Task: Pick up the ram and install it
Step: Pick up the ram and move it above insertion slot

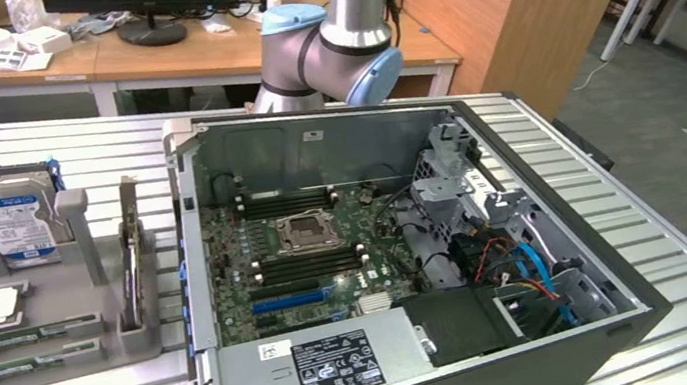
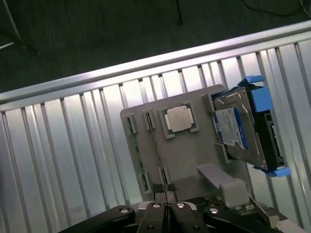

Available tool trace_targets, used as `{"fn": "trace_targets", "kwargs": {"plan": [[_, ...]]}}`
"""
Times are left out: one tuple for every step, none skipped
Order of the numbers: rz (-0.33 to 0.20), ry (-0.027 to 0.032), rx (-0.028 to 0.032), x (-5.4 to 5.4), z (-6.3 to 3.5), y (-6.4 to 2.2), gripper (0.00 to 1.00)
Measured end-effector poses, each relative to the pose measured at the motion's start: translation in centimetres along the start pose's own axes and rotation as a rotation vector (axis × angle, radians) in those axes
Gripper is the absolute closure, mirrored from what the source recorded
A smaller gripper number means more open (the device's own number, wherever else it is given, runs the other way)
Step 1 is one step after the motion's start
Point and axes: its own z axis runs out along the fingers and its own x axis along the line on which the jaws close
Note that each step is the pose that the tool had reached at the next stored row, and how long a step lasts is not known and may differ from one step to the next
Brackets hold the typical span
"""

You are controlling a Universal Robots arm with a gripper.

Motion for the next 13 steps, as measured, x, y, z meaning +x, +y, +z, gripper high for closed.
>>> {"fn": "trace_targets", "kwargs": {"plan": [[-0.018,0.0008,0.0001,0.00,0.00,0.00,0.89],[-0.036,0.0015,0.0002,0.00,0.01,0.00,0.89],[-0.054,0.0023,0.0003,0.00,0.02,0.00,0.89],[-0.072,0.0030,0.0004,0.00,0.02,0.00,0.89],[-0.090,0.0038,0.0005,0.00,0.03,0.00,0.89],[-0.109,0.0046,0.0006,0.00,0.03,0.00,0.89],[-0.127,0.0053,0.0007,0.00,0.03,0.00,0.89],[-0.145,0.0061,0.0008,0.00,0.04,0.00,0.89],[-0.163,0.0068,0.0010,0.00,0.04,0.00,0.89],[-0.181,0.0075,0.0011,0.00,0.05,0.00,0.89],[-0.199,0.0083,0.0012,0.00,0.05,0.00,0.89],[-0.218,0.0091,0.0013,0.00,0.06,0.00,0.89],[-0.236,0.0098,0.0014,0.00,0.06,0.00,0.89]]}}
